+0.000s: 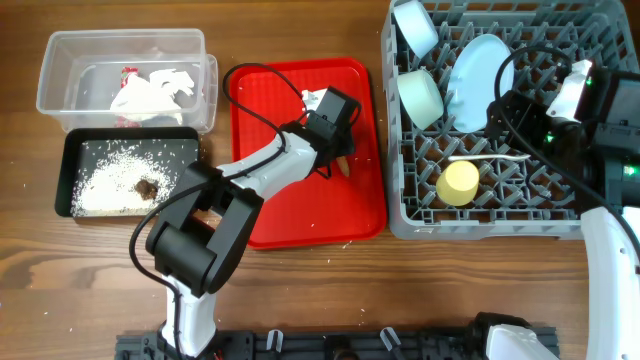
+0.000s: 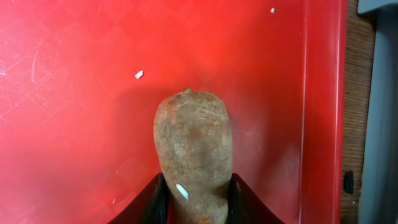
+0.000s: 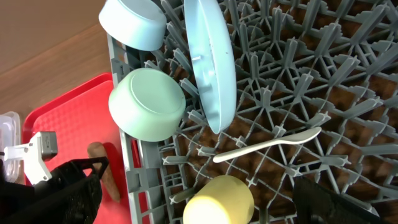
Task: Sort waste into correct bins and load items into the dishwasher rack
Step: 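Reach the left gripper to the carrot and grasp it, then carry the carrot left and drop it onto the black tray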
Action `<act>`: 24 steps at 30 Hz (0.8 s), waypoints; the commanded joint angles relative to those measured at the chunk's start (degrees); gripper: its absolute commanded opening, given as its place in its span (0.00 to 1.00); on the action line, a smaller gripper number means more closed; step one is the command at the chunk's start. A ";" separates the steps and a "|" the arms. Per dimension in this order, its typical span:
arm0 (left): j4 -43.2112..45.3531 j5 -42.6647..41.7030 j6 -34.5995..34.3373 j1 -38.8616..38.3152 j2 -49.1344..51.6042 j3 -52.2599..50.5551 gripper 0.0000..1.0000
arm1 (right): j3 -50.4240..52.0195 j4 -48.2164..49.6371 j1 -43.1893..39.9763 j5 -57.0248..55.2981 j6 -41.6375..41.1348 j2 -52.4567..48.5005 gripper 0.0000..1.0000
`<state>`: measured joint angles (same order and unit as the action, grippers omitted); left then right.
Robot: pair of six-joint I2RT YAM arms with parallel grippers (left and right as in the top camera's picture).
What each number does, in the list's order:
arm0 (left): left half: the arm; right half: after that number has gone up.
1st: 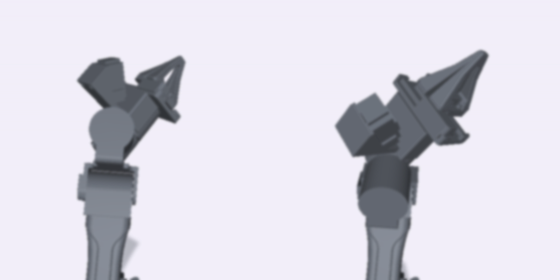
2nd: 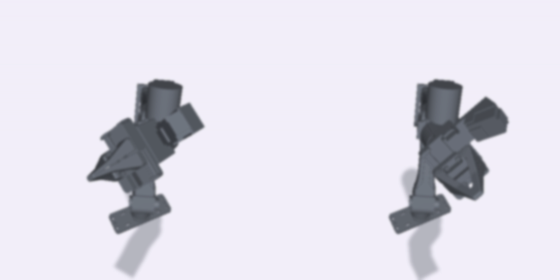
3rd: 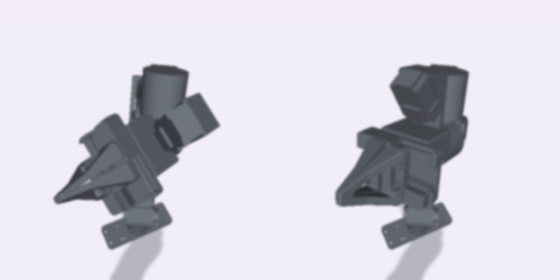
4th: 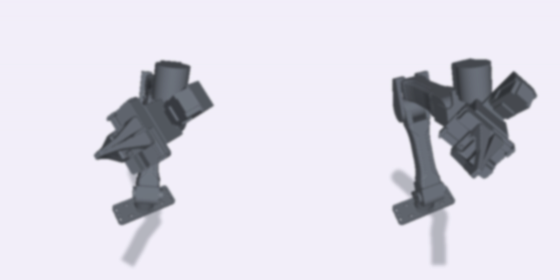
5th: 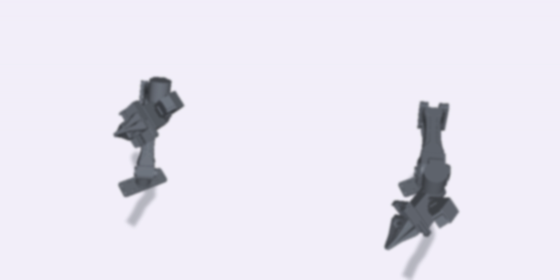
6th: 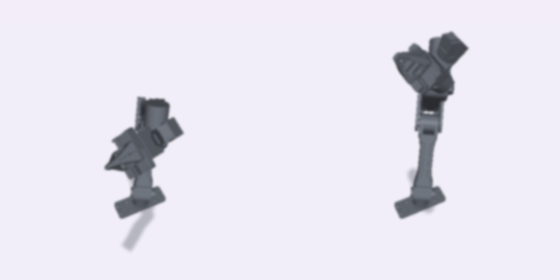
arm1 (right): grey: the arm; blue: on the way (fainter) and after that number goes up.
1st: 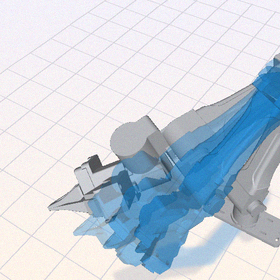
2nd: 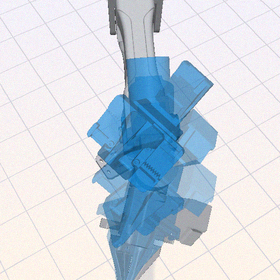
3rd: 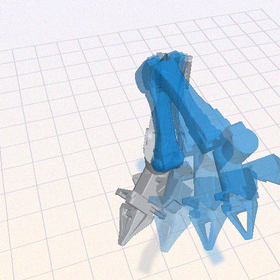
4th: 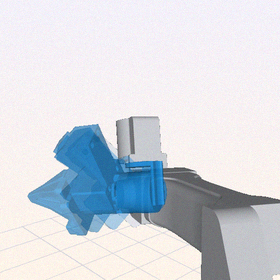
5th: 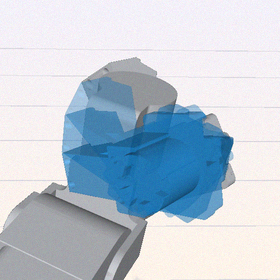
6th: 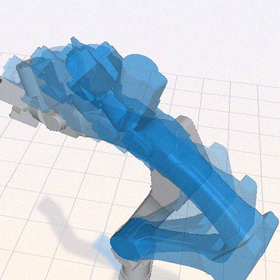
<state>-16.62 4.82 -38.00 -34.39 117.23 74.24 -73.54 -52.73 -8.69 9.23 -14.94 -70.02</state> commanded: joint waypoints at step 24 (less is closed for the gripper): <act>-36.33 8.52 -4.04 42.27 -32.26 -1.42 0.06 | -0.81 2.56 -0.07 1.42 -0.72 0.11 1.00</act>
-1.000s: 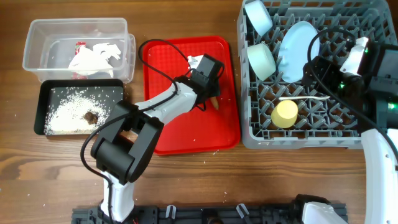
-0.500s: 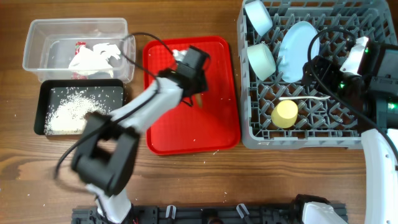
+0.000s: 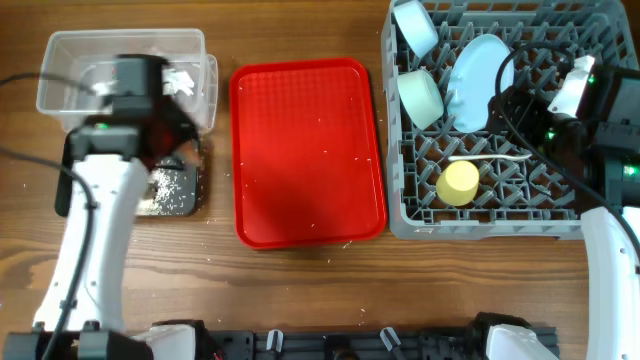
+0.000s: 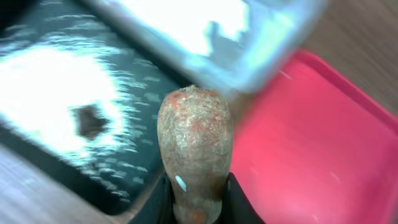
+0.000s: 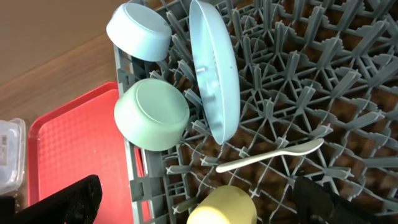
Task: Sort waste into correct bins and load items into the dishwasher rack
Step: 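Carry the carrot left and drop it onto the black tray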
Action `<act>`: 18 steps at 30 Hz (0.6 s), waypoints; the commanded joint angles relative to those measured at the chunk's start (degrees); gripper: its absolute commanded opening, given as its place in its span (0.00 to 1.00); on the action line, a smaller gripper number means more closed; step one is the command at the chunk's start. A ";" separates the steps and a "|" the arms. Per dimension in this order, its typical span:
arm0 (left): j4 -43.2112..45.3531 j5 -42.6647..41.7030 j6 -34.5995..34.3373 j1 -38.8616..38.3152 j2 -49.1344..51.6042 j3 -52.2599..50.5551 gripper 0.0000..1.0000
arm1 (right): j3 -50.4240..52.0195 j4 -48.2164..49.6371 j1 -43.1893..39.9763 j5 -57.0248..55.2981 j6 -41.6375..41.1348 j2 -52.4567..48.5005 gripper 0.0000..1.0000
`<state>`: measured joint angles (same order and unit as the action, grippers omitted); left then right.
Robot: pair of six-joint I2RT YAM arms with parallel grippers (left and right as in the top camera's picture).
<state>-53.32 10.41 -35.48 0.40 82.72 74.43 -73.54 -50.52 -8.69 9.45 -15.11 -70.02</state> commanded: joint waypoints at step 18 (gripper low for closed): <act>18.01 2.69 -17.73 17.81 24.37 -5.60 0.24 | -0.81 0.24 -0.07 1.18 0.11 0.11 1.00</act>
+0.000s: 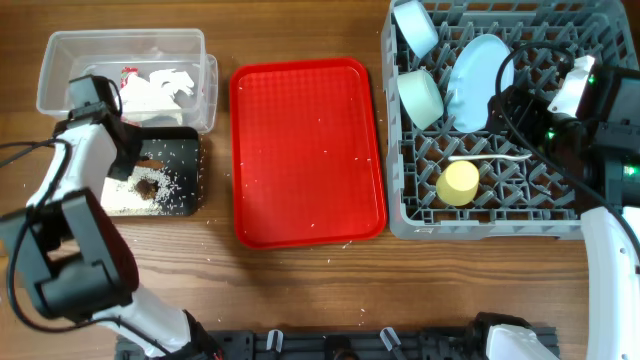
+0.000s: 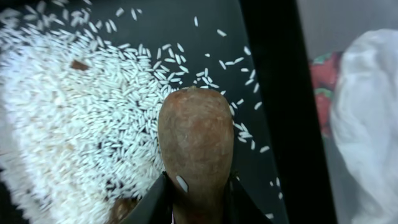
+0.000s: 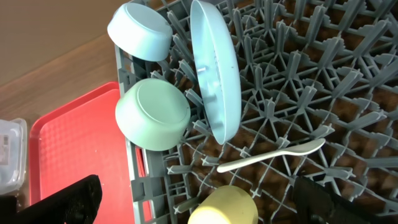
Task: Sort waste into correct bins and load items into the dishwasher rack
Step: 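Carry the carrot left and drop it onto the black tray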
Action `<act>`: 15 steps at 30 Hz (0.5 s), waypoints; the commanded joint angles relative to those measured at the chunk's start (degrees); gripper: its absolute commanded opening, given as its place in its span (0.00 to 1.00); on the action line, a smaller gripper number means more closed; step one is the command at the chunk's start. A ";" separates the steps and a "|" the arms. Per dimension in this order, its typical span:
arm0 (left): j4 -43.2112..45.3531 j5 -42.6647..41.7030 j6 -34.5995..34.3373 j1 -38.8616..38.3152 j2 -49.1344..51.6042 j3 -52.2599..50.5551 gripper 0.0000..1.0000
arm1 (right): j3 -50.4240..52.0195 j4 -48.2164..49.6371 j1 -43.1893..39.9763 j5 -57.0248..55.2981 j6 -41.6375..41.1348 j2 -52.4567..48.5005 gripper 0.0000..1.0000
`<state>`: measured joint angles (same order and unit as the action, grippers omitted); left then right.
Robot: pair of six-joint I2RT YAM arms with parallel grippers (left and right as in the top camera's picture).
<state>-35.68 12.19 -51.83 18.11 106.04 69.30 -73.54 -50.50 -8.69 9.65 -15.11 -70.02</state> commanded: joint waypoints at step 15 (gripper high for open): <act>-1.44 -0.83 -0.90 0.17 -1.60 -0.39 0.81 | -0.81 0.26 -0.07 0.76 3.32 0.11 1.00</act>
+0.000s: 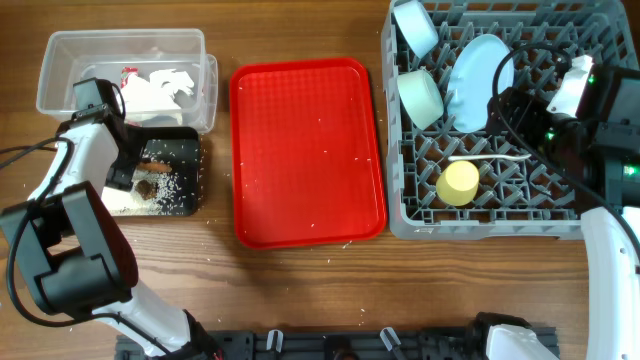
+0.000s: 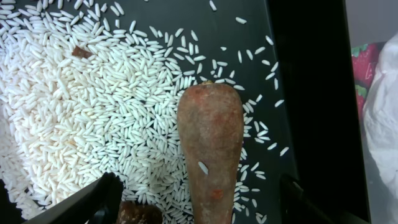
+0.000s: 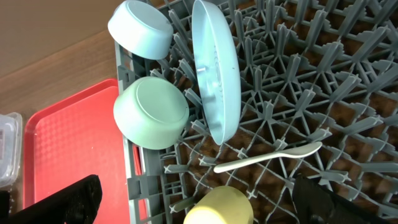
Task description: Sort waste into correct bins and load items into the dishwasher rack
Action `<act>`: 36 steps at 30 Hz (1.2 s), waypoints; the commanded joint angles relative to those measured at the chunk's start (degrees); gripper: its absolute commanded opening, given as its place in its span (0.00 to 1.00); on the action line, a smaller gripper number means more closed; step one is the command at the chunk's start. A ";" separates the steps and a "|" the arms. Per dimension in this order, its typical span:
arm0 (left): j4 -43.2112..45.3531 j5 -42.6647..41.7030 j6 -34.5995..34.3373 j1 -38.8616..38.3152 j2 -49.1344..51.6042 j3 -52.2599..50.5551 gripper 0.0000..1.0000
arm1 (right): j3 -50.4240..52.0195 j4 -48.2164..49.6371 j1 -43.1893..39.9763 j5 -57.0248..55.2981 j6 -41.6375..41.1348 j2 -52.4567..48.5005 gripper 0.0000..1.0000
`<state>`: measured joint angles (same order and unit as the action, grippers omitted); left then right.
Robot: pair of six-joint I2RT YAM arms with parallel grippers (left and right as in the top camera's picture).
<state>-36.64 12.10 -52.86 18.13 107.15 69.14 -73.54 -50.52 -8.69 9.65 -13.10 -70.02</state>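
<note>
A brown sweet potato lies on the white rice in the black waste tray, also seen as the sweet potato in the overhead view. My left gripper hangs just over it, open wide, one finger on either side and neither touching it. Above the dish rack my right gripper stands open and holds nothing. The rack holds a pale blue plate, a green bowl, a blue bowl, a yellow cup and a white spoon.
A clear bin with crumpled white paper stands behind the black tray. The red serving tray in the middle carries only crumbs. A small dark scrap lies in the rice beside the sweet potato.
My left gripper has opened and let go of the sweet potato, which now lies on the rice in the black tray. The right arm has not moved.
My left gripper was shut on the sweet potato lying on the red tray. It then held it in the air beside the black tray and the clear bin, then low over the rice. Now the sweet potato rests in the black tray and the red tray is bare.
</note>
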 commanded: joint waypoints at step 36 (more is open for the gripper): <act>-9.51 -16.59 17.09 0.09 -32.26 -0.26 1.00 | -0.81 0.13 0.26 2.27 -0.57 20.13 1.00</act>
<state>-46.28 -3.81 -37.08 18.13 75.16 69.12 -73.65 -50.19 -8.67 10.72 -9.26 -48.99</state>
